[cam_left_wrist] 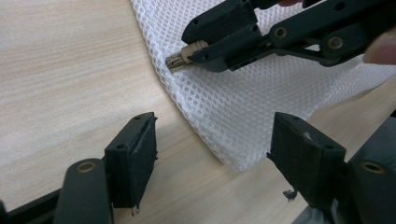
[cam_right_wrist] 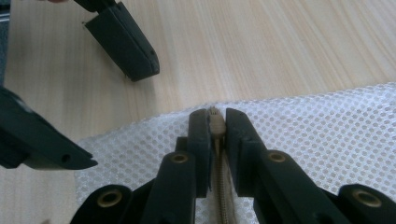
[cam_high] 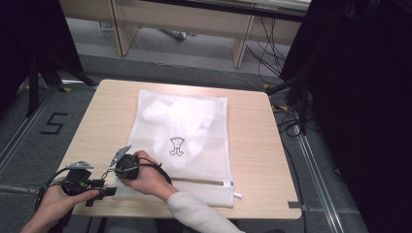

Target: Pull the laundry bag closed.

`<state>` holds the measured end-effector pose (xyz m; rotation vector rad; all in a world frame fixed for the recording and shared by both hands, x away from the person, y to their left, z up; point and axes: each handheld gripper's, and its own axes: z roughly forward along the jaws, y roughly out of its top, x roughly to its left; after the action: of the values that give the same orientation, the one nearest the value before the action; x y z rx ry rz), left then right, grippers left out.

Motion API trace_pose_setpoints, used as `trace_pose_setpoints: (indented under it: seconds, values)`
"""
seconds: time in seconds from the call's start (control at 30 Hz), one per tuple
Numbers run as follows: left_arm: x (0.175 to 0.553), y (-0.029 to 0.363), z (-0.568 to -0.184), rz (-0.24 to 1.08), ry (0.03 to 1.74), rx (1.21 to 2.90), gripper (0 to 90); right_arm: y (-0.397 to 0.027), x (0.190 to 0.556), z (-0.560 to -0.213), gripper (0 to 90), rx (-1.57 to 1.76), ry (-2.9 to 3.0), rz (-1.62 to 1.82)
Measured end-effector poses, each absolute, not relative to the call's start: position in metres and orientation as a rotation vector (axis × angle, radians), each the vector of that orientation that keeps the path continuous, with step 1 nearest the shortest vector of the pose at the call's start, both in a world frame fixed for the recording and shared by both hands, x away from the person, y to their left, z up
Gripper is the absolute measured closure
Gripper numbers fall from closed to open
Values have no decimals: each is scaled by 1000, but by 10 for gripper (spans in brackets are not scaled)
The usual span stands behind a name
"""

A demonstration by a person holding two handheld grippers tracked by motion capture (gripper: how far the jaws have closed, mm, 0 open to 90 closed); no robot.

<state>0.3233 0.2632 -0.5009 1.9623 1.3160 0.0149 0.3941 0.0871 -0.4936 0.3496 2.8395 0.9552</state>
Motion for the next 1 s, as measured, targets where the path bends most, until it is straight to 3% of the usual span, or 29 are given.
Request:
trace_pose_setpoints:
  seconds: [0.23, 0.4, 0.77, 1.0]
  values:
    - [326, 260, -501, 6, 1315, 1945, 345, 82, 393, -476, 819, 344, 2826, 1000]
    - [332, 256, -501, -41, 1320, 1873, 437, 77, 391, -466, 819, 356, 2834, 1024]
    - [341, 250, -504, -58, 1287, 1891, 611, 71, 389, -462, 819, 350, 2819, 1054]
    - [344, 246, -506, -61, 1297, 1900, 673, 70, 386, -460, 820, 346, 2819, 1069]
